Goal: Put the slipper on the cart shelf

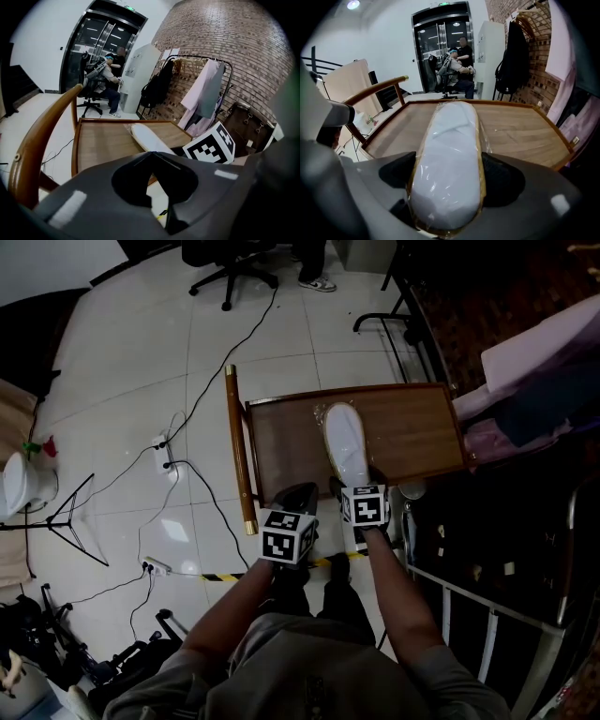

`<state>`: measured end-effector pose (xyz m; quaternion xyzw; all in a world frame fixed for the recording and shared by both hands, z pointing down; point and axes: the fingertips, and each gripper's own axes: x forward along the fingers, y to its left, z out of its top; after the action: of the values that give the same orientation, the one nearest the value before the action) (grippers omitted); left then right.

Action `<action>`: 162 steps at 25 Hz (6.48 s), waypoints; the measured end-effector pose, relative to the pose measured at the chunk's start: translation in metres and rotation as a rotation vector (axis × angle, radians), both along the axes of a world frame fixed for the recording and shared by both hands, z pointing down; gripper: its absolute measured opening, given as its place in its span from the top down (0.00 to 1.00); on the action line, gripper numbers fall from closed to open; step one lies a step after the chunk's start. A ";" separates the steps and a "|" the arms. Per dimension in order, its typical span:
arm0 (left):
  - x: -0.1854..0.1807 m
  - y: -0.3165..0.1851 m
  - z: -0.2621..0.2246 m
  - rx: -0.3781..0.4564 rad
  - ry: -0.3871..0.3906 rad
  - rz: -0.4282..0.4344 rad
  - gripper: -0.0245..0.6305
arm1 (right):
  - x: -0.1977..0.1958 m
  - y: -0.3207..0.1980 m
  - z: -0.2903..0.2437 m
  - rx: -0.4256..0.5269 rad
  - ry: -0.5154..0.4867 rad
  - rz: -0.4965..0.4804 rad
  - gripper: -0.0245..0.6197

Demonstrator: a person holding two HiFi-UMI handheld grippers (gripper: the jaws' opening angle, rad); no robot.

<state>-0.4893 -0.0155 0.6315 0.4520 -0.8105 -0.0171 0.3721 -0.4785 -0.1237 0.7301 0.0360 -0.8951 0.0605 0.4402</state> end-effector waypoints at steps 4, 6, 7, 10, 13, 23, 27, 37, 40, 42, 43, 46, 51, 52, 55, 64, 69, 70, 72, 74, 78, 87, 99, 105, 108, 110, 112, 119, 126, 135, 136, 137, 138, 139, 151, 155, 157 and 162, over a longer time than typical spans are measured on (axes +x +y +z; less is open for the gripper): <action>-0.001 -0.001 -0.008 0.014 -0.008 0.023 0.95 | 0.009 -0.003 -0.024 0.010 -0.035 0.023 0.31; 0.001 -0.005 -0.016 0.033 -0.010 0.043 0.95 | 0.016 -0.005 -0.038 0.015 -0.054 0.034 0.31; 0.003 -0.009 -0.020 0.043 -0.012 0.057 0.95 | 0.021 -0.007 -0.045 0.019 -0.065 0.043 0.31; 0.011 -0.025 -0.030 0.068 -0.022 0.113 0.95 | 0.036 -0.017 -0.067 0.032 -0.101 0.087 0.31; 0.023 -0.044 -0.039 0.096 -0.034 0.181 0.95 | 0.059 -0.031 -0.089 0.053 -0.136 0.136 0.31; 0.122 -0.124 -0.074 0.151 -0.059 0.493 0.95 | 0.197 -0.077 -0.162 0.107 -0.236 0.381 0.31; 0.180 -0.144 -0.094 0.181 -0.078 0.589 0.95 | 0.269 -0.082 -0.187 0.133 -0.272 0.454 0.31; 0.353 -0.159 -0.126 0.230 -0.123 0.807 0.95 | 0.450 -0.044 -0.220 0.184 -0.327 0.620 0.31; 0.399 -0.157 -0.130 0.242 -0.130 0.854 0.95 | 0.501 -0.033 -0.224 0.199 -0.332 0.675 0.31; 0.431 -0.155 -0.132 0.249 -0.135 0.887 0.95 | 0.535 -0.025 -0.225 0.212 -0.334 0.710 0.31; 0.448 -0.154 -0.133 0.252 -0.137 0.908 0.95 | 0.552 -0.021 -0.225 0.217 -0.333 0.726 0.31; 0.499 -0.147 -0.134 0.260 -0.141 0.974 0.95 | 0.600 -0.006 -0.223 0.227 -0.324 0.774 0.31; 0.573 -0.137 -0.135 0.271 -0.139 1.068 0.95 | 0.677 0.013 -0.220 0.251 -0.315 0.882 0.31; 0.588 -0.136 -0.136 0.274 -0.137 1.090 0.95 | 0.693 0.016 -0.219 0.257 -0.307 0.908 0.31; 0.625 -0.135 -0.138 0.282 -0.129 1.159 0.95 | 0.736 0.019 -0.219 0.275 -0.292 0.993 0.31; 0.720 -0.155 -0.135 0.302 -0.095 1.352 0.95 | 0.843 0.010 -0.209 0.295 -0.269 1.279 0.31; 0.765 -0.186 -0.130 0.304 -0.072 1.456 0.95 | 0.887 -0.019 -0.206 0.305 -0.225 1.388 0.31; 0.772 -0.194 -0.130 0.306 -0.069 1.474 0.95 | 0.896 -0.027 -0.204 0.306 -0.218 1.412 0.31; 0.782 -0.210 -0.130 0.311 -0.062 1.505 0.95 | 0.910 -0.042 -0.200 0.304 -0.209 1.465 0.31; 0.789 -0.225 -0.129 0.311 -0.049 1.532 0.95 | 0.921 -0.057 -0.196 0.298 -0.201 1.513 0.31; 0.802 -0.246 -0.119 0.293 -0.028 1.582 0.95 | 0.938 -0.083 -0.187 0.297 -0.178 1.577 0.31; 0.815 -0.267 -0.104 0.239 -0.025 1.604 0.95 | 0.963 -0.133 -0.164 0.295 -0.154 1.615 0.31; 0.828 -0.280 -0.099 0.196 -0.086 1.514 0.95 | 0.988 -0.198 -0.130 0.301 -0.164 1.557 0.31; 0.834 -0.285 -0.106 0.195 -0.104 1.458 0.95 | 0.990 -0.209 -0.136 0.314 -0.157 1.512 0.30; 0.836 -0.283 -0.107 0.185 -0.102 1.437 0.95 | 0.985 -0.208 -0.135 0.283 -0.239 1.495 0.23; 0.838 -0.282 -0.109 0.188 -0.097 1.420 0.95 | 0.984 -0.205 -0.143 0.283 -0.289 1.480 0.17; 0.837 -0.281 -0.112 0.193 -0.094 1.406 0.95 | 0.981 -0.199 -0.154 0.286 -0.314 1.454 0.16; 0.839 -0.279 -0.126 0.233 -0.106 1.388 0.95 | 0.971 -0.150 -0.197 0.291 -0.399 1.405 0.46; 0.846 -0.267 -0.139 0.247 -0.098 1.422 0.95 | 0.941 -0.129 -0.237 0.323 -0.519 1.287 0.96; 0.850 -0.255 -0.167 0.309 -0.107 1.455 0.95 | 0.891 -0.122 -0.275 0.282 -0.647 1.137 0.96; 0.850 -0.254 -0.170 0.315 -0.106 1.455 0.95 | 0.889 -0.123 -0.278 0.283 -0.652 1.126 0.96; 0.850 -0.254 -0.173 0.320 -0.105 1.455 0.95 | 0.887 -0.123 -0.281 0.282 -0.655 1.117 0.96; 0.850 -0.253 -0.175 0.325 -0.105 1.455 0.95 | 0.885 -0.123 -0.283 0.281 -0.656 1.110 0.96; 0.850 -0.253 -0.176 0.329 -0.105 1.454 0.95 | 0.884 -0.123 -0.285 0.279 -0.658 1.106 0.96; 0.854 -0.254 -0.178 0.328 -0.110 1.468 0.95 | 0.883 -0.124 -0.292 0.258 -0.707 1.095 0.96; 0.856 -0.254 -0.179 0.331 -0.109 1.477 0.95 | 0.884 -0.123 -0.293 0.259 -0.708 1.098 0.96; 0.857 -0.253 -0.179 0.329 -0.108 1.482 0.95 | 0.885 -0.123 -0.292 0.259 -0.707 1.100 0.96; 0.859 -0.251 -0.179 0.332 -0.101 1.490 0.95 | 0.886 -0.122 -0.291 0.252 -0.707 1.107 0.96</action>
<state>0.3700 -0.2664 0.4521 0.9294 -0.2945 0.1377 0.1749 0.4076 -0.2456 0.4391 0.5192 -0.8352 0.1805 0.0168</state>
